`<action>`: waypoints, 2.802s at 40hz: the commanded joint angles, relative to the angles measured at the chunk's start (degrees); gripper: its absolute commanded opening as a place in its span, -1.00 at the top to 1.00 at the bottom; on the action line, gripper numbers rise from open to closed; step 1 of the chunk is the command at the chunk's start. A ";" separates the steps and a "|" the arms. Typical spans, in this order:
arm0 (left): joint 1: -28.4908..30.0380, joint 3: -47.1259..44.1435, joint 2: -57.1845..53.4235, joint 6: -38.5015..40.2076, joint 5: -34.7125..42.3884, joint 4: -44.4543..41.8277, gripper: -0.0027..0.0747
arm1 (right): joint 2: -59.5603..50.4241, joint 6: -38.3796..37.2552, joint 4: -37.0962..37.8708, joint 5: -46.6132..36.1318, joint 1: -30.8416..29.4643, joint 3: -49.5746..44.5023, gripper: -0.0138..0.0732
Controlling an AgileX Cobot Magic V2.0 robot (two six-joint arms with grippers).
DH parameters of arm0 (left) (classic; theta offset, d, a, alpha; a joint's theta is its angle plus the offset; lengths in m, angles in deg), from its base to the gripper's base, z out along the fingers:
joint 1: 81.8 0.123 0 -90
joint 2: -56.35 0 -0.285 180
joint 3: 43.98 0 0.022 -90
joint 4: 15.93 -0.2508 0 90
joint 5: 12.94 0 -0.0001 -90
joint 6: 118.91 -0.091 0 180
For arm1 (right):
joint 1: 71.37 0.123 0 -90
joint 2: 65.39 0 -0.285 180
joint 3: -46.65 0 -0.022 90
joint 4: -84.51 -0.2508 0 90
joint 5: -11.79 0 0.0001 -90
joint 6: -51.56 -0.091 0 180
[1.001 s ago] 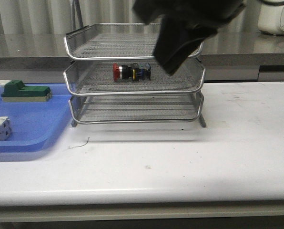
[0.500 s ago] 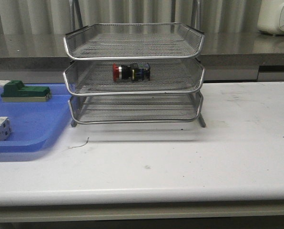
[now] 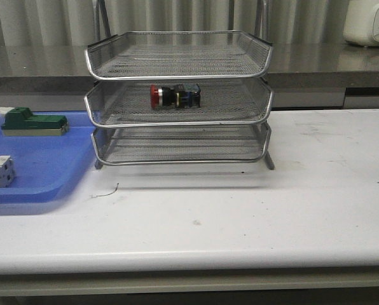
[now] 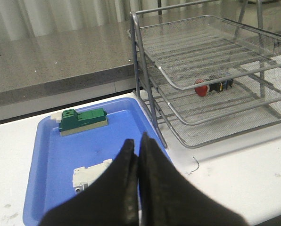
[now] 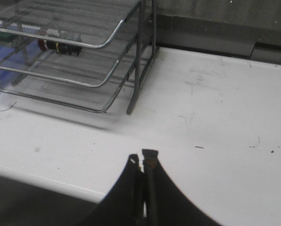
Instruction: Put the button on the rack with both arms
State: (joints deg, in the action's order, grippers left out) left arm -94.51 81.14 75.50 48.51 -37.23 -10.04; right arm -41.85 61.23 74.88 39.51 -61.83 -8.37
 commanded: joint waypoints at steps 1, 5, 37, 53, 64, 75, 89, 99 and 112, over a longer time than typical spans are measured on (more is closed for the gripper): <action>0.07 1.60 0.48 0.61 4.65 0.61 0.98 | -3.47 0.27 -0.41 -6.47 -0.36 -0.47 0.82; 0.07 1.60 0.48 0.61 4.65 0.61 0.98 | -5.66 0.27 -0.41 -6.24 -0.36 -0.92 0.82; 0.07 1.60 0.48 0.61 4.65 0.61 0.98 | -5.88 0.27 -0.41 -6.24 -0.36 -0.92 0.82; 0.07 -3.15 -1.67 1.00 13.01 -1.22 0.98 | -5.88 0.27 -0.41 -6.24 -0.36 -0.92 0.82; 2.71 -14.32 -13.24 8.36 17.31 -3.99 0.98 | -5.88 0.27 -0.41 -6.24 -0.36 -0.92 0.82; 11.04 -20.67 -12.99 12.93 18.24 -5.19 0.98 | -5.89 0.27 -0.41 -6.16 -0.36 -0.92 0.82; 12.87 -23.28 -12.99 12.93 17.82 -5.08 0.98 | -5.89 0.27 -0.41 -6.16 -0.36 -0.92 0.82; 12.87 -23.28 -12.99 12.93 17.82 -5.08 0.98 | -5.89 0.27 -0.41 -6.16 -0.36 -0.92 0.82; 12.87 -23.28 -12.99 12.93 17.82 -5.08 0.98 | -5.89 0.27 -0.41 -6.16 -0.36 -0.92 0.82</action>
State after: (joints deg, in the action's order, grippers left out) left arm -81.67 58.43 63.79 61.09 -23.95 -15.08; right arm -48.19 61.23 74.64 38.03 -61.92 -10.73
